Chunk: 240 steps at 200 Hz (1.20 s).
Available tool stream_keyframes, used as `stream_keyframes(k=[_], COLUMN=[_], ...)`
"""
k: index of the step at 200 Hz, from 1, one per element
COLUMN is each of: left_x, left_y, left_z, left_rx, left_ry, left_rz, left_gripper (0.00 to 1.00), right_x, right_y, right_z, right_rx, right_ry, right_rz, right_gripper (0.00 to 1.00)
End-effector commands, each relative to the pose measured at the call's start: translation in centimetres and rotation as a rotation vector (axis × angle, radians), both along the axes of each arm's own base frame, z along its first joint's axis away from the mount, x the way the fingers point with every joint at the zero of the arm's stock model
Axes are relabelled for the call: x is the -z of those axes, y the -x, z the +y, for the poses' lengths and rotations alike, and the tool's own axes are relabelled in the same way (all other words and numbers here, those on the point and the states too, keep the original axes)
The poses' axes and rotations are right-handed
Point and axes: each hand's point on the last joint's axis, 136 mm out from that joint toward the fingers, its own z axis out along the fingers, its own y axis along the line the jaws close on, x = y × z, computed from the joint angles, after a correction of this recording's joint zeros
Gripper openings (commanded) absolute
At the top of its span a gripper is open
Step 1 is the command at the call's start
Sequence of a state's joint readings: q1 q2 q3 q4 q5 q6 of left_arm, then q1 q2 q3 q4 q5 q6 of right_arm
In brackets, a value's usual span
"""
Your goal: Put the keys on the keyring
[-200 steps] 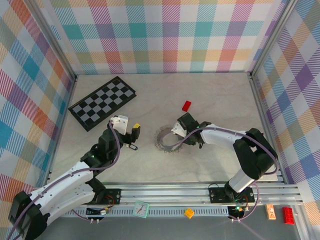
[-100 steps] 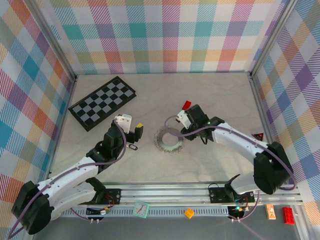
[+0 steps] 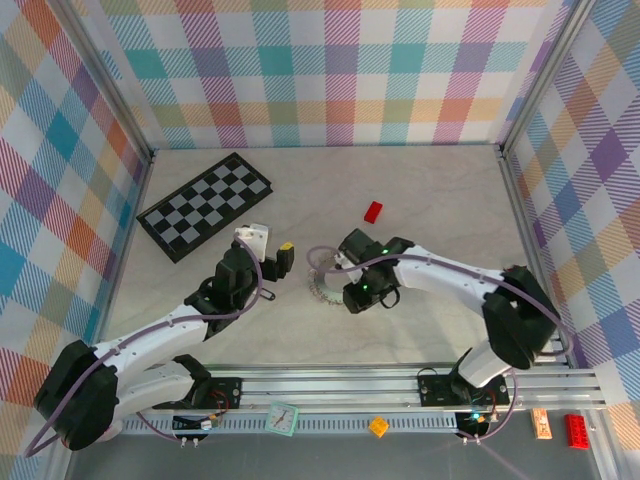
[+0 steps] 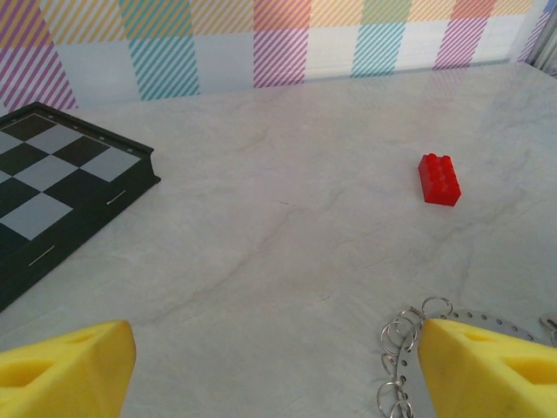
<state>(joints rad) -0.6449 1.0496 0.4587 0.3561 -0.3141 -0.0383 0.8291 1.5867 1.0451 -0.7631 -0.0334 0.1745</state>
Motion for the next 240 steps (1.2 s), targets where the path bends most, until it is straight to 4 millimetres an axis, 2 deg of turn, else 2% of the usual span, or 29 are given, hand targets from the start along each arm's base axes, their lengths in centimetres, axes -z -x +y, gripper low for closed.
stream_keyframes(k=[1,44,97,205,240], left_x=[-1.4,-1.5,-1.7,-2.2,-2.3], left_y=[-0.1,0.3,0.3,0.7,0.8], left_z=[0.1,0.6,0.5,0.8,0.9], left_rx=[-0.005,-0.012,-0.006,-0.004,-0.006], left_ry=[0.051,0.053,0.056,0.040,0.039], left_rz=[-0.032,-0.035,-0.044,-0.064,-0.067], left_gripper=[0.84,0.84,0.84,0.84,0.84], right_x=[0.5,2.2,3.2,4.0,3.2], right_y=[-0.3,-1.1,-2.5,-2.9,-4.1], right_z=[0.5,0.7,0.6,0.4,-0.3], right_rx=[-0.009,-0.031,-0.042,-0.065,-0.040], right_ry=[0.053,0.117,0.174,0.216,0.256], right_rz=[0.008,0.002,-0.037,-0.041,-0.112], right_gripper=[0.35,0.34,0.32,0.31,0.24])
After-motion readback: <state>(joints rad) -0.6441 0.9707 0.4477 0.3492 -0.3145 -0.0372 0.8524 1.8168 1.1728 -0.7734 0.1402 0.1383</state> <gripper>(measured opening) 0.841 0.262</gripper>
